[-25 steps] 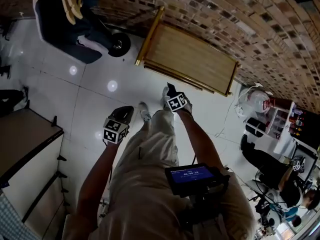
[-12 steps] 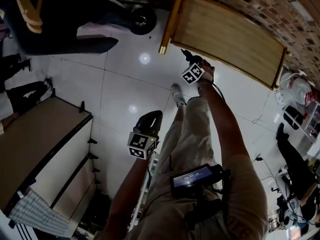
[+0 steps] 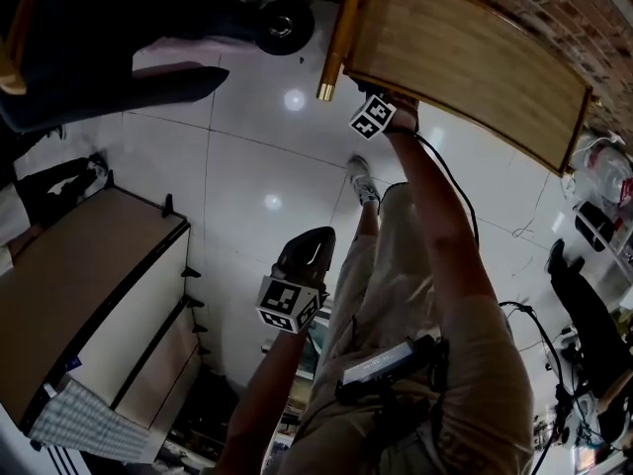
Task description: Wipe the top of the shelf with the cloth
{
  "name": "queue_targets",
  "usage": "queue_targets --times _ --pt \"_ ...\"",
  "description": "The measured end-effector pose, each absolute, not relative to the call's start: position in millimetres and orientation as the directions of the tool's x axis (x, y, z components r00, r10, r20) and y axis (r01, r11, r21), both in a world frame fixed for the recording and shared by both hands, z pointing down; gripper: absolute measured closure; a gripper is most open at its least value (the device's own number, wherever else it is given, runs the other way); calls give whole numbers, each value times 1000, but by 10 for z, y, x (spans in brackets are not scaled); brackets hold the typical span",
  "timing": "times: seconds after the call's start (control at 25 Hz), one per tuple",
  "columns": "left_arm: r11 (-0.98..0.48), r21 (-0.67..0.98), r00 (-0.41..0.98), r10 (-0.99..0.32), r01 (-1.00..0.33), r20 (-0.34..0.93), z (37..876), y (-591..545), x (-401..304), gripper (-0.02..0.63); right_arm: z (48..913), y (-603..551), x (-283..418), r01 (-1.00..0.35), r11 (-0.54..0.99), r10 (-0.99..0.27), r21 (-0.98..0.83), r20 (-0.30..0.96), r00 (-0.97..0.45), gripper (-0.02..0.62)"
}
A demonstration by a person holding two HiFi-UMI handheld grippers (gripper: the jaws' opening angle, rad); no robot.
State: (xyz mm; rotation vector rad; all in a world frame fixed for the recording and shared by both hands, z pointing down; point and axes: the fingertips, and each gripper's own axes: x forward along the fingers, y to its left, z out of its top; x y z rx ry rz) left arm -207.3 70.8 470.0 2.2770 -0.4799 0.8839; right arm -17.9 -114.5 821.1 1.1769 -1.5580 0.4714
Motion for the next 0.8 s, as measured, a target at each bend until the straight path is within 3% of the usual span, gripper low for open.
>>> queue_targets --times 0.8 --pt "-735 446 712 -70 -510 699 4942 774 -1734 601 8610 -1080 20 -780 566 -375 267 926 45 491"
